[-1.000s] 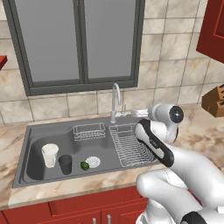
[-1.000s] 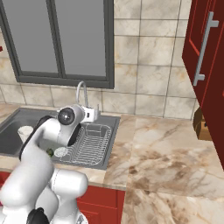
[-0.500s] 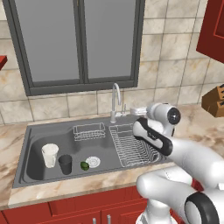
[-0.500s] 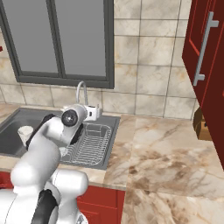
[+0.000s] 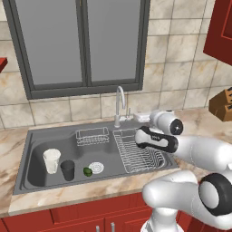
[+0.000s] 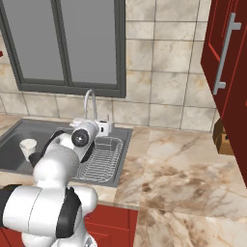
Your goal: Pick the jug and glass cup and place them in the sink. Then turn on the water.
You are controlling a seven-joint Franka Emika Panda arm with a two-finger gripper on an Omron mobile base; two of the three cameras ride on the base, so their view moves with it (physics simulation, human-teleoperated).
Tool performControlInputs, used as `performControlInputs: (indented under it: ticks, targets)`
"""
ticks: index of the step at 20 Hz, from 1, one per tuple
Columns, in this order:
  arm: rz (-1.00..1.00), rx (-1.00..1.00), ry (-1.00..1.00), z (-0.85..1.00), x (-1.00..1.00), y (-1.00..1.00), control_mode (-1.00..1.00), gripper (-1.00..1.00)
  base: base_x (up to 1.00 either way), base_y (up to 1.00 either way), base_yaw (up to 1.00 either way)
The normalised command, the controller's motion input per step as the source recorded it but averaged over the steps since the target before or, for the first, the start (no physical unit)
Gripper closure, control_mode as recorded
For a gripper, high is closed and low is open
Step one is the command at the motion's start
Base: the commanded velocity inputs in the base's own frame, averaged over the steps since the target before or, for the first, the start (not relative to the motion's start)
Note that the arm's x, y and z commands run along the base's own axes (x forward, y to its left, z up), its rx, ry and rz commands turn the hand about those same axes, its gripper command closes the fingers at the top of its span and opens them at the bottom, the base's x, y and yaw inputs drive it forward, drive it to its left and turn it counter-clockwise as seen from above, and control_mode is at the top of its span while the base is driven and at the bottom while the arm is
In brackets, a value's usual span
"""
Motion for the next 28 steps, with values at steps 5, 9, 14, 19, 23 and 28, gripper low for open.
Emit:
performControlInputs:
  ticks: [5,9,14,19,23,28]
  targets:
    - [0.00,0.00,-0.04,-0.22,0.09,0.00,-1.00,-1.00,0.00,0.00,0.00]
    - [0.00,0.00,-0.05,-0.24,0.00,0.00,-1.00,-1.00,0.00,0.00,0.00]
    - [0.00,0.00,-0.06,-0.21,0.00,0.00,-1.00,-1.00,0.00,0.00,0.00]
    - [0.00,0.00,-0.08,-0.25,0.00,0.00,-1.00,-1.00,0.00,0.00,0.00]
    - [0.00,0.00,-0.09,-0.27,0.00,0.00,-1.00,-1.00,0.00,0.00,0.00]
    - [0.00,0.00,-0.05,-0.25,0.00,0.00,-1.00,-1.00,0.00,0.00,0.00]
